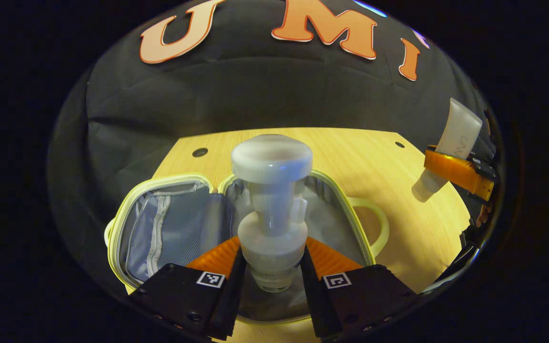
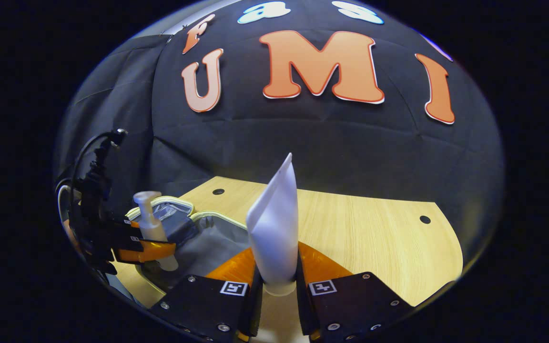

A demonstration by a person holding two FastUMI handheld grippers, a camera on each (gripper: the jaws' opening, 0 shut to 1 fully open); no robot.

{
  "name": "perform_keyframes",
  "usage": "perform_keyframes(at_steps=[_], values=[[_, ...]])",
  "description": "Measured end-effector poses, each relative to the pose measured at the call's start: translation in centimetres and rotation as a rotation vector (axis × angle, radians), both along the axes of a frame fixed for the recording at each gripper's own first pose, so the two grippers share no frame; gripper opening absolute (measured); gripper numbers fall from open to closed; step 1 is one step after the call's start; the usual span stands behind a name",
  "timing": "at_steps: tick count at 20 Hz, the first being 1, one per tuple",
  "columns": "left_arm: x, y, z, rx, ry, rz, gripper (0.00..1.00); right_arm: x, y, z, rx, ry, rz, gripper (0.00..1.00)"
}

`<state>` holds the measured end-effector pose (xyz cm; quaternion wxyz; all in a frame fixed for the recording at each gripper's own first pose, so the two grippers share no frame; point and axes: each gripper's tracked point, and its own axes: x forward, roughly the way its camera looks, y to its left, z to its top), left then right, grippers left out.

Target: First open the suitcase, pack the skin care products into it, and then close the suitcase.

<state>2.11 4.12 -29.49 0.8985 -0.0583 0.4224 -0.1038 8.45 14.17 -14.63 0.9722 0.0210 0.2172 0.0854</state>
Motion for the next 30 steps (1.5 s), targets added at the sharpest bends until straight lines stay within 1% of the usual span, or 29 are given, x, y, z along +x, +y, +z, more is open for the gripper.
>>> perform_keyframes(at_steps=[2, 4, 7, 8, 9, 12, 13, 16, 17, 18, 20, 21, 22, 24, 26, 27, 28, 30], values=[[-0.3, 0.2, -0.8, -0.01, 0.044, -0.018, 0.6, 0.1, 1.0, 0.5, 0.008, 0.001, 0.005, 0.33], [-0.6, 0.2, -1.9, -0.01, 0.116, -0.038, 0.6, -0.1, 2.3, 0.5, 0.019, 0.01, 0.012, 0.33], [-0.7, 0.0, -3.8, -0.022, 0.229, -0.037, 0.6, -0.6, 4.3, 0.1, 0.027, 0.044, 0.037, 0.33], [0.4, -0.1, -4.0, -0.027, 0.206, -0.038, 0.6, -0.8, 5.0, -0.2, 0.034, 0.056, 0.048, 0.33], [0.8, -0.2, -4.8, -0.019, 0.235, -0.042, 0.6, -0.9, 5.9, -0.5, 0.05, 0.076, 0.055, 0.33], [3.1, -0.5, -6.4, -0.001, 0.236, -0.039, 0.6, -0.8, 7.4, -1.0, 0.06, 0.099, 0.073, 0.33], [3.2, -0.5, -7.1, 0.002, 0.251, -0.032, 0.6, -0.7, 7.9, -1.5, 0.057, 0.113, 0.078, 0.33], [3.3, -1.4, -9.0, -0.036, 0.279, -0.026, 0.6, -0.7, 8.9, -2.5, 0.065, 0.148, 0.093, 0.33], [3.4, -1.2, -9.3, -0.015, 0.281, -0.021, 0.63, -0.6, 9.1, -2.9, 0.065, 0.161, 0.095, 0.33], [3.4, -1.3, -9.1, -0.014, 0.274, -0.022, 0.63, -0.6, 9.3, -3.2, 0.066, 0.172, 0.099, 0.33], [3.5, -1.7, -8.2, -0.047, 0.242, -0.015, 0.65, -0.6, 9.8, -3.7, 0.074, 0.193, 0.104, 0.33], [3.4, -1.7, -7.3, -0.058, 0.22, -0.009, 0.68, -0.5, 9.9, -3.9, 0.081, 0.205, 0.107, 0.33], [3.4, -1.2, -6.3, -0.056, 0.186, 0.002, 0.75, -0.4, 10.3, -4.2, 0.089, 0.218, 0.111, 0.33], [3.6, 0.7, -4.1, -0.046, 0.105, 0.031, 0.82, -0.3, 11.0, -4.8, 0.101, 0.24, 0.12, 0.33], [3.5, 2.8, -1.8, -0.029, 0.045, 0.062, 0.82, -0.3, 11.8, -5.5, 0.111, 0.266, 0.132, 0.33], [3.5, 4.6, -1.1, -0.011, 0.019, 0.08, 0.82, -0.2, 12.6, -6.3, 0.115, 0.295, 0.139, 0.33], [3.5, 6.5, -0.7, 0.013, -0.011, 0.106, 0.85, -0.3, 13.0, -6.7, 0.12, 0.314, 0.145, 0.33], [3.5, 9.4, 0.2, 0.044, -0.035, 0.158, 0.85, -0.5, 13.7, -8.2, 0.119, 0.35, 0.155, 0.33]])
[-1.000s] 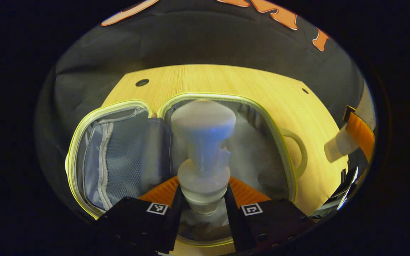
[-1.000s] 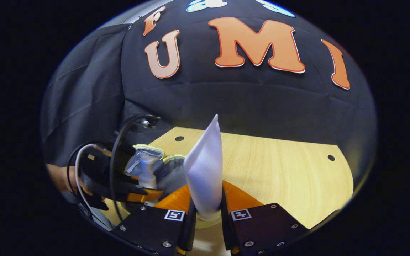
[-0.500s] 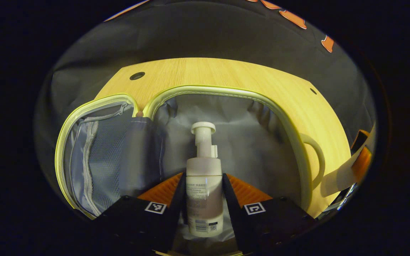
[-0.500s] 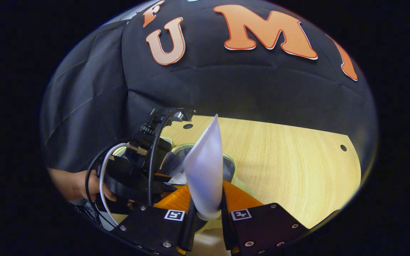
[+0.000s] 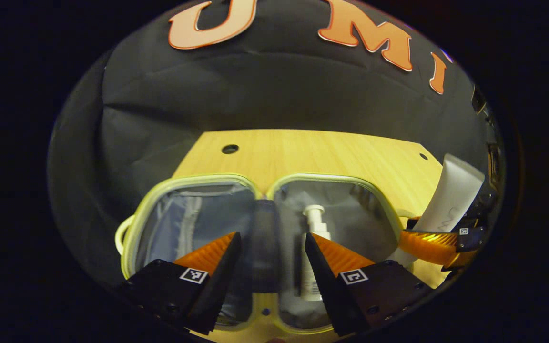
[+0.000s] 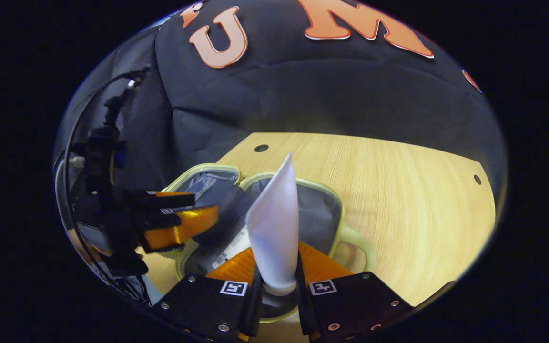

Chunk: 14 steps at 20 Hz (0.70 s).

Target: First open the suitcase, pack the skin care products into it, and then close the suitcase.

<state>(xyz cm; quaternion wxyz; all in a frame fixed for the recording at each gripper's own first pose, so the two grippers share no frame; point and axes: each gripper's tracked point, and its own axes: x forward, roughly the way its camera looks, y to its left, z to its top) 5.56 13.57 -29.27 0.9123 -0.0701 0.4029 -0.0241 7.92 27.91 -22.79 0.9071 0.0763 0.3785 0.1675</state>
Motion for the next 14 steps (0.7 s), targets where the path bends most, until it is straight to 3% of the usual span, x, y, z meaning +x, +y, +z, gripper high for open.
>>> perform_keyframes(at_steps=[7, 10, 14], values=[[-3.4, 14.0, -1.2, 0.077, -0.003, 0.287, 0.85, -1.0, 2.3, -4.9, -0.018, 0.199, -0.016, 0.33], [-5.5, 19.1, -3.0, 0.08, 0.012, 0.418, 0.84, -0.7, 2.7, -5.9, -0.045, 0.226, -0.036, 0.33], [-6.3, 22.7, -5.2, 0.085, 0.026, 0.519, 0.85, 0.1, 2.3, -6.7, -0.033, 0.28, -0.092, 0.33]])
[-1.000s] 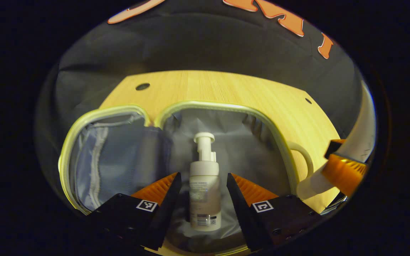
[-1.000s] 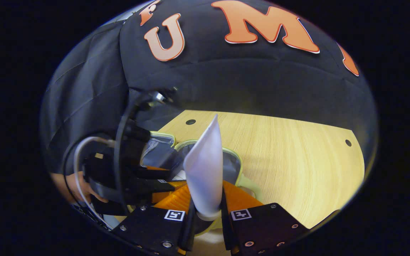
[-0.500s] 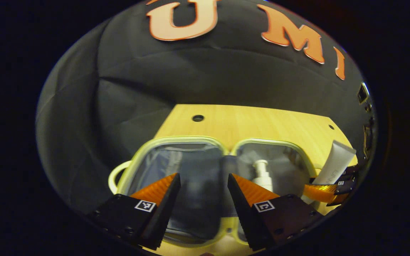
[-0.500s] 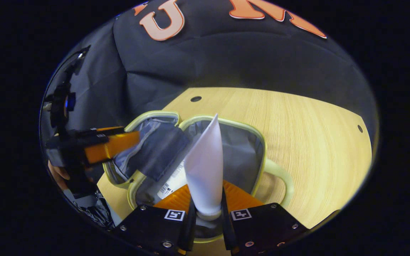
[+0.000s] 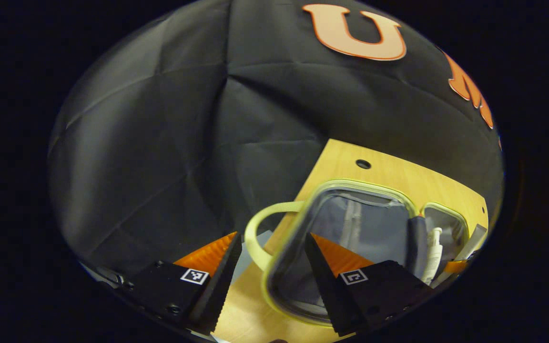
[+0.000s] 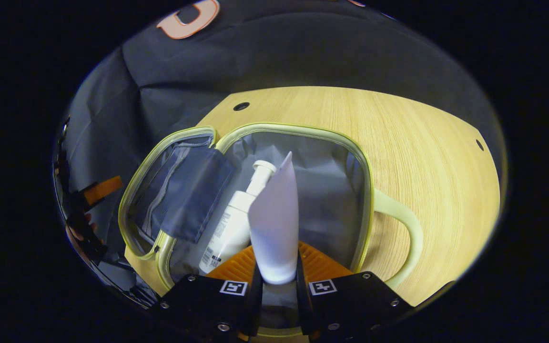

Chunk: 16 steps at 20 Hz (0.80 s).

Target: First open the suitcase, pack the skin care products into it, and then close the suitcase.

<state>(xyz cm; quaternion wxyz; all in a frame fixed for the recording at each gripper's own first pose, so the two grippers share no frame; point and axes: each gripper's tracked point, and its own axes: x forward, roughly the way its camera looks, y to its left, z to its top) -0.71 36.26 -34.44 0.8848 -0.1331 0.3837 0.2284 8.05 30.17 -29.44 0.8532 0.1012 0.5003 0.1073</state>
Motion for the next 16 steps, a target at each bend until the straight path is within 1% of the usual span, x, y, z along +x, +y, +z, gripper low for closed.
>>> perform_keyframes(at_steps=[2, 4, 5, 6, 7, 8, 9, 10, 11, 13, 14, 15, 16], values=[[0.1, 2.1, -0.8, -0.011, 0.005, 0.026, 0.84, 0.6, -0.5, -0.5, 0.018, 0.058, -0.047, 0.33], [0.4, 3.7, -2.3, -0.033, 0.006, 0.056, 0.85, 1.5, -0.8, -1.6, 0.035, 0.125, -0.112, 0.35], [0.7, 4.2, -2.6, -0.046, -0.004, 0.071, 0.86, 1.6, -1.2, -2.4, 0.014, 0.159, -0.136, 0.35], [1.1, 5.2, -4.0, -0.068, -0.012, 0.096, 0.86, 1.6, -1.6, -2.9, -0.018, 0.17, -0.14, 0.37], [1.5, 5.5, -4.8, -0.094, -0.016, 0.118, 0.85, 1.6, -1.6, -2.8, -0.027, 0.168, -0.135, 0.37], [1.7, 5.1, -5.8, -0.132, -0.013, 0.136, 0.86, 1.5, -1.3, -2.3, -0.025, 0.159, -0.13, 0.39], [1.6, 5.0, -6.4, -0.172, -0.009, 0.15, 0.84, 1.5, -1.3, -2.0, -0.023, 0.15, -0.132, 0.42], [1.4, 5.1, -6.7, -0.211, -0.006, 0.157, 0.89, 1.4, -1.1, -2.0, -0.013, 0.153, -0.134, 0.44], [1.4, 5.3, -6.8, -0.235, -0.014, 0.162, 0.88, 1.5, -1.1, -1.7, -0.003, 0.152, -0.142, 0.46], [1.3, 6.0, -7.5, -0.279, -0.003, 0.18, 0.88, 2.0, -1.6, -0.7, -0.002, 0.112, -0.156, 0.51], [1.5, 5.7, -8.2, -0.313, 0.003, 0.186, 0.88, 2.0, -1.7, -0.1, 0.007, 0.093, -0.164, 0.6], [1.3, 5.5, -8.6, -0.352, 0.007, 0.202, 0.89, 2.3, -2.1, 0.8, 0.022, 0.06, -0.179, 0.58], [1.2, 5.5, -8.9, -0.401, 0.007, 0.217, 0.88, 2.5, -2.6, 1.8, 0.024, 0.031, -0.19, 0.68]])
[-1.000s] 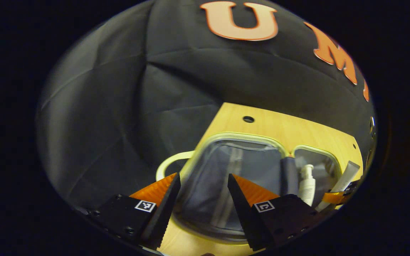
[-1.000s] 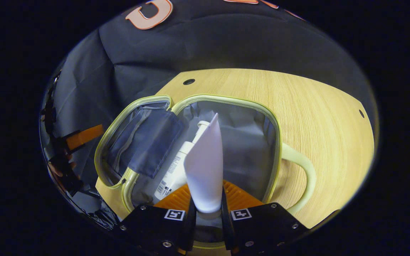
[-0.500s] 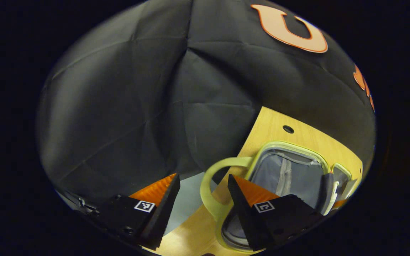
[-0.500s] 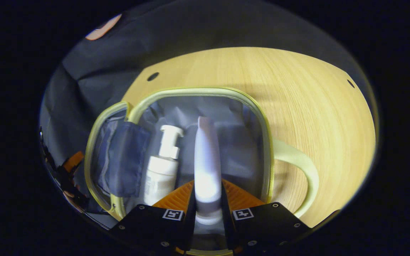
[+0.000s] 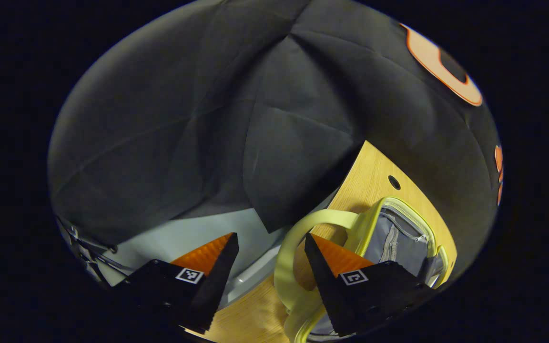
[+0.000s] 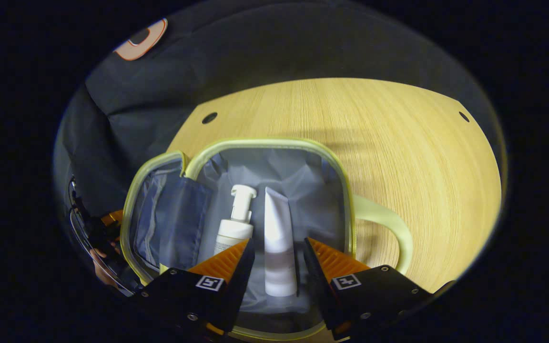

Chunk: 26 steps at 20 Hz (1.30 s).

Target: First open the suitcase, pack the skin care products into it, and then close the suitcase.

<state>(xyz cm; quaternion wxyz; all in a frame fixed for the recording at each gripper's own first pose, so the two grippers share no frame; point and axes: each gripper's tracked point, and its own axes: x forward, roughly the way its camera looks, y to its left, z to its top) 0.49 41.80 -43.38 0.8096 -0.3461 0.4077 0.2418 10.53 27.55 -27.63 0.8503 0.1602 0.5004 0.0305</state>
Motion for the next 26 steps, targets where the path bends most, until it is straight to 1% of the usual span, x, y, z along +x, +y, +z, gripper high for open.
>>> perform_keyframes(at_steps=[1, 2, 3, 4, 5, 6, 7, 10, 11, 12, 14, 15, 16, 18, 23, 26], values=[[-0.3, -0.3, -0.4, -0.04, 0.014, 0.002, 0.81, 0.3, -0.8, 0.9, -0.011, -0.036, -0.012, 0.73], [-0.1, -0.7, -0.9, -0.077, 0.013, -0.003, 0.69, 0.6, -1.2, 1.7, -0.023, -0.073, -0.02, 0.81], [0.6, -1.4, -0.6, -0.098, -0.023, 0.007, 0.56, 0.8, -2.0, 2.6, -0.035, -0.109, -0.029, 0.84], [0.6, -1.6, 0.0, -0.096, -0.013, -0.003, 0.44, 1.0, -3.1, 3.4, -0.051, -0.142, -0.039, 0.89], [0.2, -1.6, 0.0, -0.072, -0.013, -0.044, 0.32, 1.0, -4.2, 4.3, -0.066, -0.169, -0.051, 0.9], [0.5, -1.5, 0.2, -0.049, -0.017, -0.061, 0.2, 1.0, -5.0, 5.2, -0.08, -0.197, -0.061, 0.92], [0.8, -1.7, 1.1, -0.022, -0.028, -0.096, 0.13, 0.9, -6.0, 6.1, -0.105, -0.231, -0.075, 0.93], [1.4, -1.6, 3.5, 0.049, -0.064, -0.137, 0.13, 1.1, -8.5, 8.0, -0.16, -0.309, -0.123, 0.94], [0.9, -1.8, 4.9, 0.087, -0.077, -0.165, 0.05, 1.1, -9.5, 8.7, -0.18, -0.329, -0.14, 0.95], [0.9, -1.6, 6.2, 0.122, -0.092, -0.179, 0.05, 1.3, -9.9, 9.2, -0.186, -0.347, -0.148, 0.95], [1.4, -2.0, 9.9, 0.203, -0.14, -0.23, 0.05, 1.6, -11.2, 10.7, -0.206, -0.401, -0.181, 0.95], [1.5, -2.4, 11.5, 0.228, -0.161, -0.247, 0.06, 1.8, -12.0, 11.6, -0.217, -0.428, -0.195, 0.95], [1.5, -2.9, 13.3, 0.244, -0.19, -0.263, 0.04, 2.0, -12.5, 12.4, -0.229, -0.457, -0.203, 0.94], [1.9, -4.2, 18.0, 0.279, -0.253, -0.303, 0.04, 1.9, -13.6, 14.4, -0.268, -0.516, -0.205, 0.95], [4.0, -10.0, 26.0, 0.339, -0.386, -0.417, 0.04, 1.3, -15.7, 17.0, -0.337, -0.592, -0.175, 0.94], [5.4, -15.0, 30.3, 0.372, -0.452, -0.504, 0.04, 0.4, -17.5, 17.9, -0.361, -0.617, -0.166, 0.95]])
